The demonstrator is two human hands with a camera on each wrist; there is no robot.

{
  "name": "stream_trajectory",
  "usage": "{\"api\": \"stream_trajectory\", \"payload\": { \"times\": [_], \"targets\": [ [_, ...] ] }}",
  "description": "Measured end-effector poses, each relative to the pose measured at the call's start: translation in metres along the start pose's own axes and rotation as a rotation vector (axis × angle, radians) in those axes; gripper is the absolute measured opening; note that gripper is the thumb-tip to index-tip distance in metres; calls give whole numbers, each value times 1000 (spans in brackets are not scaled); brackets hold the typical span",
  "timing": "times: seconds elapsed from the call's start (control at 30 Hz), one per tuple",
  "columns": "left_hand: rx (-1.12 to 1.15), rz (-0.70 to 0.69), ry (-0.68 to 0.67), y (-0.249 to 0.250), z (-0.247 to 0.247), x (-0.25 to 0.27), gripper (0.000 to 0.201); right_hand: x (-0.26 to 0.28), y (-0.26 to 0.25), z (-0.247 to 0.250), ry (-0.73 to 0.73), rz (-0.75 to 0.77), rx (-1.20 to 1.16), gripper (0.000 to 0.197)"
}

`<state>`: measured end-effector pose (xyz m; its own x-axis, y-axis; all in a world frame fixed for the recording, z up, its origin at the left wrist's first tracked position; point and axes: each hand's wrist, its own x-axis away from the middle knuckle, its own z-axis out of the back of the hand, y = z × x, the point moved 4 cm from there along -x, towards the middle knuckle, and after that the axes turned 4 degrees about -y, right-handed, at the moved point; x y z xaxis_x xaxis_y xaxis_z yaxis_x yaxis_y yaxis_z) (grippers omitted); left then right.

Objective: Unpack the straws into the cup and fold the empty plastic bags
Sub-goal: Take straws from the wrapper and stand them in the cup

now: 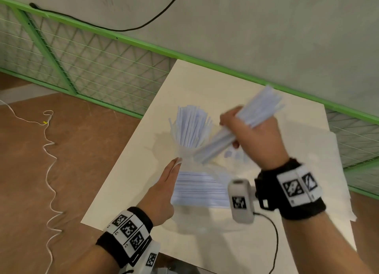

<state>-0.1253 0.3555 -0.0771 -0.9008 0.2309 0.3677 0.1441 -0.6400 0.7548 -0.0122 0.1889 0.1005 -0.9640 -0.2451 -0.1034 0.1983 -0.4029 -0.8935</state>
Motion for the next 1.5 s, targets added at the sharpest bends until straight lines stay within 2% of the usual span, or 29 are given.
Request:
{"api": "stream_trajectory", "payload": {
  "times": [0.1, 0.23, 0.4, 0.43, 0.53, 0.63, 0.7, 0.77, 0.83, 0.87, 0.9, 0.97, 1.03, 1.17, 1.23, 1.37, 1.5],
  "targets": [
    [12, 16, -8, 1, 1, 2, 113, -32, -26, -6, 46, 76, 35, 17],
    [23, 12, -4, 0, 1, 3, 112, -56, -25, -35, -2, 128, 189, 31],
    [-3, -7, 15, -1, 2, 2, 112, -68, 18, -64, -147, -47, 252, 32],
    [-2, -7, 17, -1, 3, 2, 113, -68, 25, -66, -137, -38, 242, 40],
    [3, -7, 20, -3, 4, 3, 115, -69, 35, -55, 31, 81, 221, 71],
    [8, -8, 14, -2, 5, 3, 115, -66, 39, -48, 129, 166, 145, 80],
    [8, -5, 12, -2, 5, 3, 115, -63, 45, -55, 77, 183, 170, 78],
    [4, 7, 8, -1, 6, 2, 114, -61, 55, -70, -68, 183, 333, 70],
    [8, 10, 0, 0, 6, 1, 113, -58, 61, -84, -242, 179, 509, 71],
    [12, 10, -4, 0, 6, 2, 112, -56, 62, -87, -284, 195, 510, 73],
    [17, 10, -7, 0, 6, 2, 113, -54, 60, -86, -277, 221, 468, 73],
    [23, 12, -7, -1, 7, 2, 113, -50, 58, -77, -166, 251, 372, 72],
    [26, 22, -6, -2, 8, 3, 113, -41, 64, -69, -87, 220, 343, 79],
    [42, 40, -12, 0, 11, 5, 112, -27, 84, -86, -206, 95, 500, 111],
    [35, 45, -17, 0, 11, 5, 113, -36, 87, -95, -223, 75, 528, 120],
    [-14, 28, -8, -2, 13, 4, 112, -67, 79, -107, -214, 131, 530, 112],
    [12, 15, 2, -4, 14, 4, 112, -84, 70, -121, -217, 292, 554, 84]
  ]
}}
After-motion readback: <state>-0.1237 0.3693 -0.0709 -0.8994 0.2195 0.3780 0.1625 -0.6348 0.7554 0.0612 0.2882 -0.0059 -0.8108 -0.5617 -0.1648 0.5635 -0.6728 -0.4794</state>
